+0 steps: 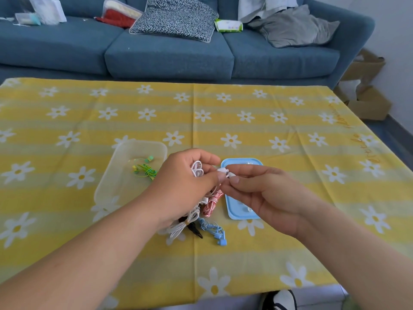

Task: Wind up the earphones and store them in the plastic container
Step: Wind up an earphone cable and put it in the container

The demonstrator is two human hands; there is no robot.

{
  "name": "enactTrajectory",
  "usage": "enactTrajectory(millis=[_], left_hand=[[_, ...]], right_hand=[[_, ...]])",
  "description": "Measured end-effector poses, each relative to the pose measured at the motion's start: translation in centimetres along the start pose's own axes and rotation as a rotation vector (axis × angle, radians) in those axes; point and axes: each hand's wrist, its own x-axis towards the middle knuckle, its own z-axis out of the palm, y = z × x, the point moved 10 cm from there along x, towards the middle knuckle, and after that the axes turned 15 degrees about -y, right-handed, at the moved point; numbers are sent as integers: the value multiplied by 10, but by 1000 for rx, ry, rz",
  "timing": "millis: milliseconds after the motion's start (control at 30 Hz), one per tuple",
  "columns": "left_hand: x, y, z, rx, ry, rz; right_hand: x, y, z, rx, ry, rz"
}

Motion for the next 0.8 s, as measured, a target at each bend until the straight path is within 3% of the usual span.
enactTrajectory(millis=[67,233,400,600,800], left_hand=[[1,-2,-3,-54,13,-6],[1,-3,-1,-104,14,1],[2,-10,11,-137,3,-12],[8,-23,30,-276,46,-76],[7,-38,47,-217,-3,-140]], right_hand=[[0,-1,0,9,3,-9],[-1,-14,-3,-256,39,-64],[-11,-32,1,-603,147,-133],[-30,-54,-28,-781,309,-204],[-45,-54,-88,-933,453,-42]])
